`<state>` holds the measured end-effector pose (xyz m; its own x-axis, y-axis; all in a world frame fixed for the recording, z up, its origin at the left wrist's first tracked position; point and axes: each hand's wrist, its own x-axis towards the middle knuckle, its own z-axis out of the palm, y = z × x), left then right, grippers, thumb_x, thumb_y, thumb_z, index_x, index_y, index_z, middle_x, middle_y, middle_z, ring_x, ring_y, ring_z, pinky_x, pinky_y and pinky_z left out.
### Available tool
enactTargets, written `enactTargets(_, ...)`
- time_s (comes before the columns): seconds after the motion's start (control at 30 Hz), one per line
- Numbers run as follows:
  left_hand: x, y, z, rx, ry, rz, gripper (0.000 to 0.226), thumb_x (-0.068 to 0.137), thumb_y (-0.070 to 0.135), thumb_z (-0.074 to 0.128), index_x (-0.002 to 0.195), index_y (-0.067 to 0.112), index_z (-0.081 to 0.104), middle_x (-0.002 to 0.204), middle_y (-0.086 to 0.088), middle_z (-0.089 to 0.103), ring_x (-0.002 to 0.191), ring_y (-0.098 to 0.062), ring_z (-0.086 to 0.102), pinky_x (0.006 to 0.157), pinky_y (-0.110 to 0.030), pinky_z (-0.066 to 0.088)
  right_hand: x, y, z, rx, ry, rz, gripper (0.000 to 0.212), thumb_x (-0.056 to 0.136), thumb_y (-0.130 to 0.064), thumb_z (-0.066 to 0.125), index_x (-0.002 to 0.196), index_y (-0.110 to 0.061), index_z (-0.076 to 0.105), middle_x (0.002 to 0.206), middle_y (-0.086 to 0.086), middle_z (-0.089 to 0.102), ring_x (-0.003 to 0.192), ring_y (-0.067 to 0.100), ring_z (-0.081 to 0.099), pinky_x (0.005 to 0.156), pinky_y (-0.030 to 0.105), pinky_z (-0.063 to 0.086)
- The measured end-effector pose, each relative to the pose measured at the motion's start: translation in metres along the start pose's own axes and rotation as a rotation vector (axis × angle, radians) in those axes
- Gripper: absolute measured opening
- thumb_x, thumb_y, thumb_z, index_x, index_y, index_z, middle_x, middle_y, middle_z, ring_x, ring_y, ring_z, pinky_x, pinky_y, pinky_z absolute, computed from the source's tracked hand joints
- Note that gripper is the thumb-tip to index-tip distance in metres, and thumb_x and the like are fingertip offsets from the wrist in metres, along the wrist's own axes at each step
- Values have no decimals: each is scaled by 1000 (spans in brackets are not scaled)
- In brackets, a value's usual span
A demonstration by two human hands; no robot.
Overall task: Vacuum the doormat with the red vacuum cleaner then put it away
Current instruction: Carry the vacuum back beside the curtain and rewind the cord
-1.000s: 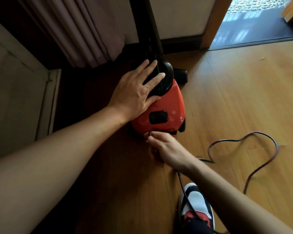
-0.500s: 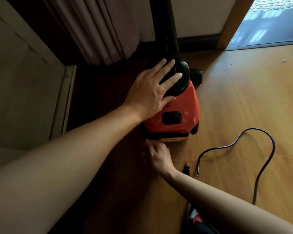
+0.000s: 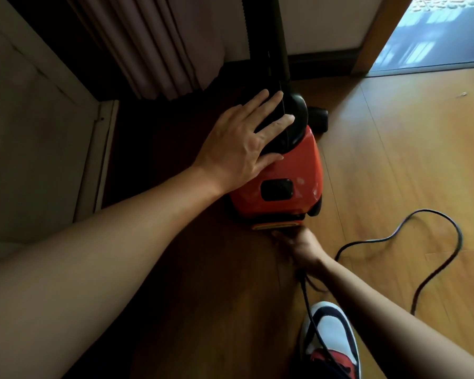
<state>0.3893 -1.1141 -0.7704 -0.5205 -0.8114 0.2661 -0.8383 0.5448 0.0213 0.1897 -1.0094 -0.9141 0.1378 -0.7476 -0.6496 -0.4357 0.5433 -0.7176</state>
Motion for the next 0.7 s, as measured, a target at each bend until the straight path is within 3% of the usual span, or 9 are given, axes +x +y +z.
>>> enactTargets(0.13,0,-1,1,-19,8,-2,64,93,51,54,150,26,39,163,-8,25,152,-27,19,118,-48,30,-6,-6,-44,-26,34,92,38,102,-34,60,90,1,68,61,2,48,42,9,41,40,24,29)
enactTargets(0.3,1,0,2,-33,11,-6,63,93,51,54,150,27,40,163,-8,24,152,-26,18,118,-48,29,-14,-13,-76,49,85,123,38,98,-39,64,87,-3,69,60,-1,49,44,7,37,42,22,29)
enactTargets(0.5,1,2,-1,-42,7,-18,64,92,53,49,149,26,41,163,-8,25,152,-26,19,118,-46,28,-39,-34,-83,431,-69,210,22,102,-20,48,88,-10,63,62,-4,45,51,8,36,54,27,24)
enactTargets(0.7,3,3,-3,31,55,13,63,90,51,53,146,22,47,158,-13,36,147,-31,31,113,-47,35,-76,-64,-89,448,-126,127,34,108,-26,41,86,-11,62,59,-2,40,50,10,36,50,24,30)
